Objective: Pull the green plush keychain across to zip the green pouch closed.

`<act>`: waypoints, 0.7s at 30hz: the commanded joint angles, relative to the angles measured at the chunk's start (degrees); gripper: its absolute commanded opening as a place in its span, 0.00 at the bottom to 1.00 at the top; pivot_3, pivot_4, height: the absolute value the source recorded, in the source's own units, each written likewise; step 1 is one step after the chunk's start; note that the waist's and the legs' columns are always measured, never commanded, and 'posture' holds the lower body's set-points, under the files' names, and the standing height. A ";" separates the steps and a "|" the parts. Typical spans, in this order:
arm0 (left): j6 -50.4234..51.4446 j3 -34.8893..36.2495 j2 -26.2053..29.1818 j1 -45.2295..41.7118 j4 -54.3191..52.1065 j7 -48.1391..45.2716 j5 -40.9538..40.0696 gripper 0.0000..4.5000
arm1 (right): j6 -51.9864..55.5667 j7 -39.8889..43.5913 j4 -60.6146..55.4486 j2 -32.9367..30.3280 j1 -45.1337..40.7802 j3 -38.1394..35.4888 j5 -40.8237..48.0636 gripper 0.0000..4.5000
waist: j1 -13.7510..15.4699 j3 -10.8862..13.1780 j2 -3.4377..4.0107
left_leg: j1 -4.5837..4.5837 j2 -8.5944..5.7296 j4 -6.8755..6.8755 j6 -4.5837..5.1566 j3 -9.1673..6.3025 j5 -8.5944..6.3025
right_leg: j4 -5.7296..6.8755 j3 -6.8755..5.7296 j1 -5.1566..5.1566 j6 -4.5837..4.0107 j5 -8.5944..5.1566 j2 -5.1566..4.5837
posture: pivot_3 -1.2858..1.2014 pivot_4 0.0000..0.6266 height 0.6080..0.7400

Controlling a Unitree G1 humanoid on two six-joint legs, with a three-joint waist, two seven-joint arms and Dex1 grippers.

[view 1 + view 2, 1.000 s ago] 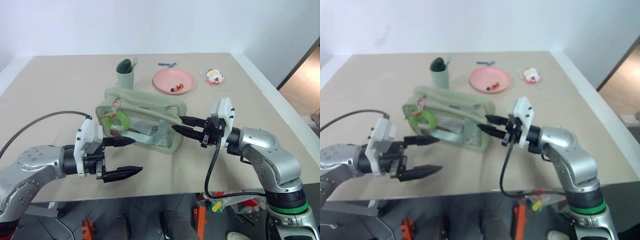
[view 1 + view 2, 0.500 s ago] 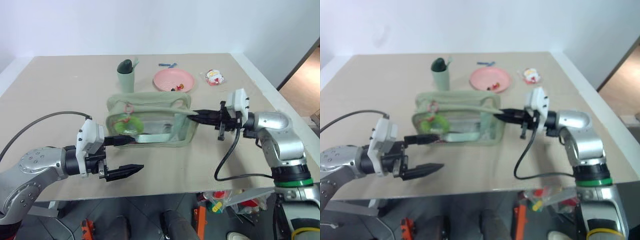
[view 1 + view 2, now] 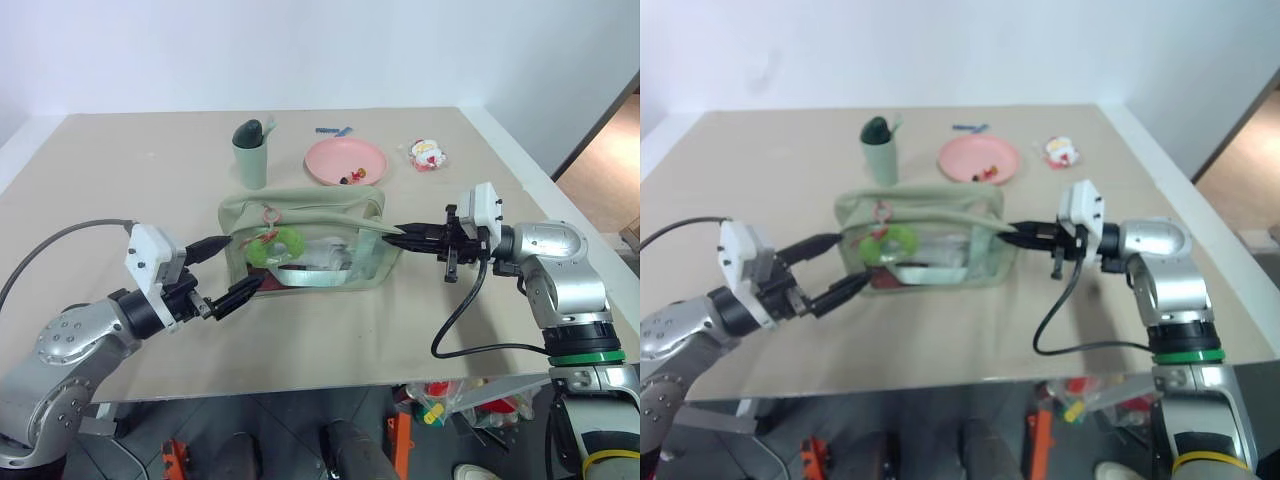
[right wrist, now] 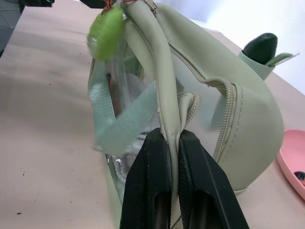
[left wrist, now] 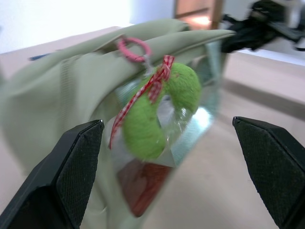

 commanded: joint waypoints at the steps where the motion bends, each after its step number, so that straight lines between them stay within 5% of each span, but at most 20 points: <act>1: -2.06 1.31 -0.45 1.57 -2.80 -0.45 -0.10 1.00 | 1.04 -0.24 -2.79 0.01 0.90 -0.03 0.36 0.01 | -0.01 0.00 0.00 | 0.02 0.00 0.01 0.00 0.00 0.00 | 0.00 0.01 0.01 -0.02 0.01 0.00 | 0.52 0.24 1.00; 15: -1.62 -3.53 -3.59 -4.66 4.38 -0.43 1.25 1.00 | 1.35 -0.92 -3.36 -1.25 0.68 -0.41 -0.39 0.01 | -0.01 0.00 0.00 | 0.05 -0.01 0.04 0.00 0.05 0.01 | -0.01 0.07 0.03 0.02 0.08 0.03 | 0.52 0.24 1.00; 21: -0.35 -5.14 -4.83 -5.48 4.62 -1.42 -0.07 0.71 | 1.87 -0.98 -3.94 -2.01 0.71 -0.76 -0.45 0.00 | 0.00 0.00 0.00 | 0.00 -0.01 0.02 0.00 0.03 0.01 | -0.01 0.06 0.02 0.06 0.08 0.03 | 0.52 0.24 1.00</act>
